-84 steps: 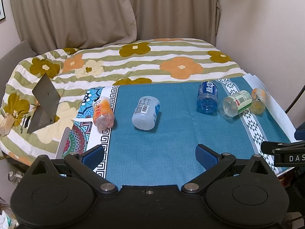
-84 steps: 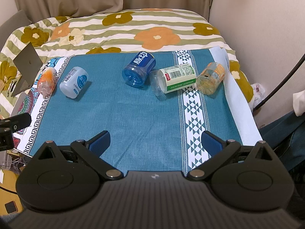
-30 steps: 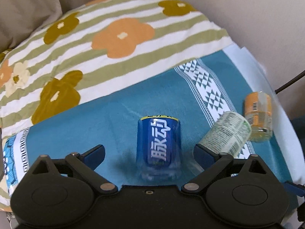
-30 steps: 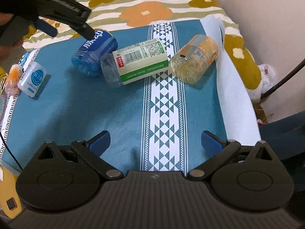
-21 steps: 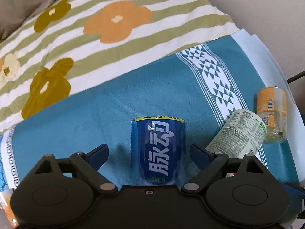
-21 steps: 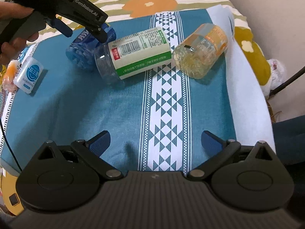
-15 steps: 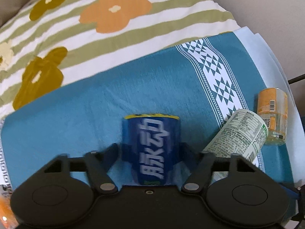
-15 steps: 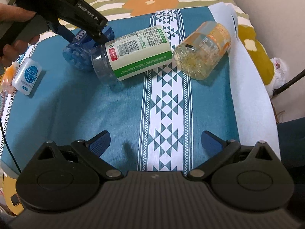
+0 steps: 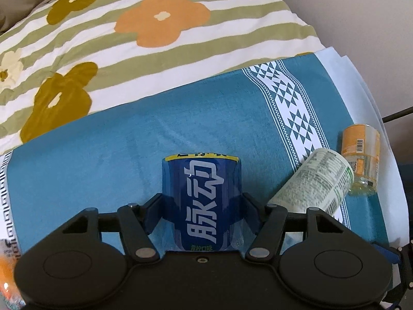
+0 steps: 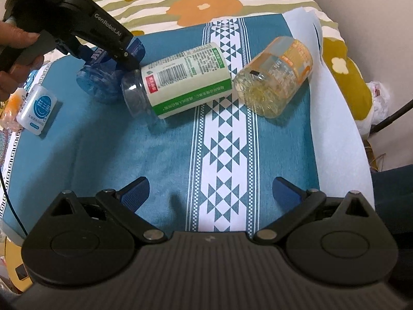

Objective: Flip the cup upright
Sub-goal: 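Lift the blue cup with the left tool and carry it toward the right tool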

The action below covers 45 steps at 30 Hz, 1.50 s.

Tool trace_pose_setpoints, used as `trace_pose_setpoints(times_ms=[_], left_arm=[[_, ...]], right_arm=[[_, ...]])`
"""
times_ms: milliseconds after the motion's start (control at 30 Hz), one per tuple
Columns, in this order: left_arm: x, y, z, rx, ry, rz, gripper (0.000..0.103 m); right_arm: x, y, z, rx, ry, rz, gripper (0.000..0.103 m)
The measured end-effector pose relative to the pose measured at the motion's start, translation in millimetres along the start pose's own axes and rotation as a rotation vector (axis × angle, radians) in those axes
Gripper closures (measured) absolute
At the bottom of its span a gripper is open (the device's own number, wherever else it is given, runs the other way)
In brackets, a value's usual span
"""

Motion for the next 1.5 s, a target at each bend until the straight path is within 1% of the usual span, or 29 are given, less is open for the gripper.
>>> trace_pose_setpoints(times_ms=[133, 367, 467, 600, 800, 967, 1167, 1333, 1400, 1467, 1500], left_arm=[[-9.0, 22.2, 14.4, 0.024, 0.035, 0.002, 0.035], [-22.4, 65.5, 62.2, 0.082, 0.122, 0.015, 0.035], [-25.5, 73.4, 82.0, 0.089, 0.156, 0.026, 0.035], [-26.0, 68.2, 112.0, 0.066, 0.205, 0.045, 0.035], [-22.4, 41.8, 146.5, 0.007, 0.264, 0.064, 0.035], [-19.4, 27.4, 156.9, -0.010, 0.298, 0.068, 0.035], [-14.4, 21.3, 165.1, 0.003, 0.272, 0.029, 0.034], [-11.7, 20.3, 163.7, 0.020, 0.254, 0.017, 0.034], [-11.4, 19.5, 164.1, 0.013, 0.254, 0.016, 0.030], [-11.9, 18.9, 164.6, 0.010, 0.257, 0.007, 0.017], [-11.9, 19.2, 164.4, 0.014, 0.258, 0.004, 0.014]], right_arm=[[-8.4, 10.7, -1.6, 0.017, 0.015, -0.006, 0.000], [-16.9, 31.0, -4.8, 0.057, 0.023, 0.001, 0.000], [-17.0, 37.8, -5.9, 0.073, 0.022, 0.012, 0.000], [-16.9, 41.2, -4.0, 0.080, 0.023, 0.025, 0.000], [-21.5, 33.7, 8.9, 0.054, 0.035, 0.016, 0.000], [-27.2, 27.3, 19.5, 0.027, 0.064, 0.007, 0.000], [-24.1, 23.6, 25.1, 0.009, 0.069, 0.008, 0.000], [-16.7, 23.0, 24.9, 0.006, 0.050, 0.010, 0.000], [-15.5, 22.9, 24.7, 0.007, 0.051, 0.014, 0.000], [-14.0, 23.1, 24.1, 0.008, 0.043, 0.011, 0.000], [-13.7, 23.3, 24.0, 0.008, 0.040, 0.010, 0.000]])
Point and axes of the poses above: each gripper's, at about its wrist camera, not at the fingertips, and y roughly against the way its jaws point, x to its right, z to its underside, the point moved 6 cm from there along -y, roughly the way its jaws point, and after that the axes turned 1 degree about x, right-handed, at the moved point
